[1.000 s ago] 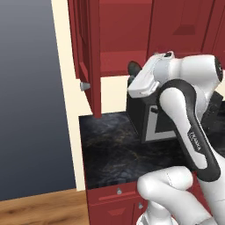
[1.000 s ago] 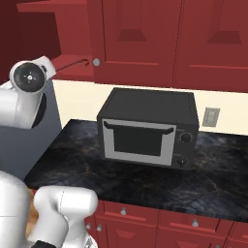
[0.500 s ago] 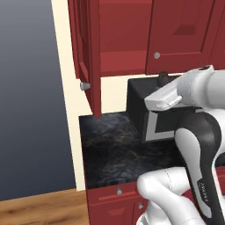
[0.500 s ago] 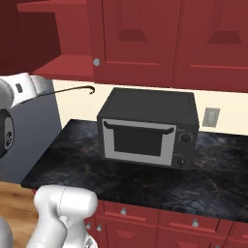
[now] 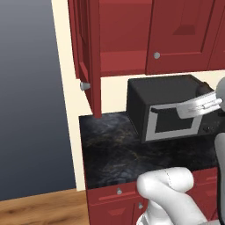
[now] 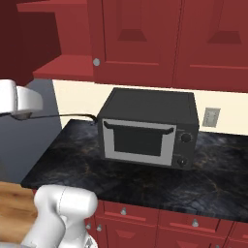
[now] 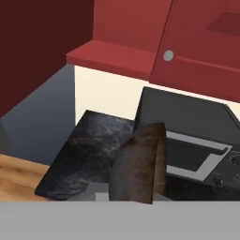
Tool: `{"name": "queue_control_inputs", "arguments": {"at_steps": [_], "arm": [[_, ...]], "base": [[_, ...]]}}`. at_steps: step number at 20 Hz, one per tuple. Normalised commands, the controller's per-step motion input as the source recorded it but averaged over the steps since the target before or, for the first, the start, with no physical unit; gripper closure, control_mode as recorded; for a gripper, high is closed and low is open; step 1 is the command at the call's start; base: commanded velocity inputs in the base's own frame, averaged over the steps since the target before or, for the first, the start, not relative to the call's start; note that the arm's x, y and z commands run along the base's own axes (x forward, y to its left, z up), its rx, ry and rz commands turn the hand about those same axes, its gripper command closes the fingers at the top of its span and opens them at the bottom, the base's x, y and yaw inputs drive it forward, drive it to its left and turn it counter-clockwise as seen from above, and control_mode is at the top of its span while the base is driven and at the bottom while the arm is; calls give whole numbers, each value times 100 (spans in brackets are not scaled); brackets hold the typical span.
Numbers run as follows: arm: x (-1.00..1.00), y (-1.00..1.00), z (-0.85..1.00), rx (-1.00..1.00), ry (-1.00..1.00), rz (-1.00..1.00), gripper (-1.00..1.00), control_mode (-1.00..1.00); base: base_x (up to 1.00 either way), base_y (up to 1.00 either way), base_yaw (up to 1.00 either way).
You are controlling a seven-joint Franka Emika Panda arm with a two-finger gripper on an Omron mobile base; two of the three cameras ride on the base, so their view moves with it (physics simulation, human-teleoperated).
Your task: Open the cabinet and move the ladle to the pot. Then close the cabinet.
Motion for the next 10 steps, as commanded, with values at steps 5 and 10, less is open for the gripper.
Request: {"name": "queue_control_inputs", "arguments": {"at_steps": [5, 10], "arm": [[-9, -6, -31, 0, 2, 0, 100, -100], [-2, 0, -12, 0, 1, 0, 100, -100]], "base": [[0, 0, 0], [0, 0, 0]]}}
